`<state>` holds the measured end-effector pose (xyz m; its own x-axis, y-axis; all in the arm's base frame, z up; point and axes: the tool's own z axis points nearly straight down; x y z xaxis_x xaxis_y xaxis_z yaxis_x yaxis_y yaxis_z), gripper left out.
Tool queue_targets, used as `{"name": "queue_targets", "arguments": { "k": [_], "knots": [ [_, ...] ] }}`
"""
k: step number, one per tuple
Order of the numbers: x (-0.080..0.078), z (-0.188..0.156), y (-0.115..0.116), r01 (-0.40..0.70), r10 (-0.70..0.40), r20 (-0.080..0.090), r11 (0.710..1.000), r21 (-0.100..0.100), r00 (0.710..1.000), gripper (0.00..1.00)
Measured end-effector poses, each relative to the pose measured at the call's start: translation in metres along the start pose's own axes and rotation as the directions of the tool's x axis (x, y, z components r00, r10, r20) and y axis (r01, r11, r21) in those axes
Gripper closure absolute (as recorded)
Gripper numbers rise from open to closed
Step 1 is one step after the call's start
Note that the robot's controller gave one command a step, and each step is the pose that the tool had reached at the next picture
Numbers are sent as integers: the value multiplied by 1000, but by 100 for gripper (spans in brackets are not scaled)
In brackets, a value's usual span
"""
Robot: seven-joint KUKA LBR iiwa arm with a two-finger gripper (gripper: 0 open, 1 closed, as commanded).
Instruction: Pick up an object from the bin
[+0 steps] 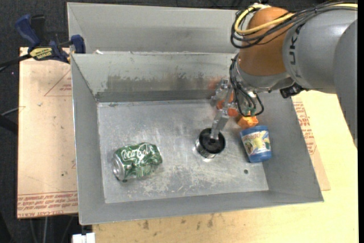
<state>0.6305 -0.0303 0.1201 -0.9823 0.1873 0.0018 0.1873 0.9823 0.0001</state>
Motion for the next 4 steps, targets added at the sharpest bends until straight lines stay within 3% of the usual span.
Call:
{"name": "queue_targets", "arguments": {
  "k": [1,2,3,4],
  "knots": [
    [-10,-10,-16,286,-286,6,958,1,958,0],
    [-1,21,-24,-44,44,5,999,-1,999,0],
    [-7,35,-31,-100,100,-10,995,-12,995,100],
    [-7,35,-31,-100,100,-10,995,-12,995,100]
  ]
}}
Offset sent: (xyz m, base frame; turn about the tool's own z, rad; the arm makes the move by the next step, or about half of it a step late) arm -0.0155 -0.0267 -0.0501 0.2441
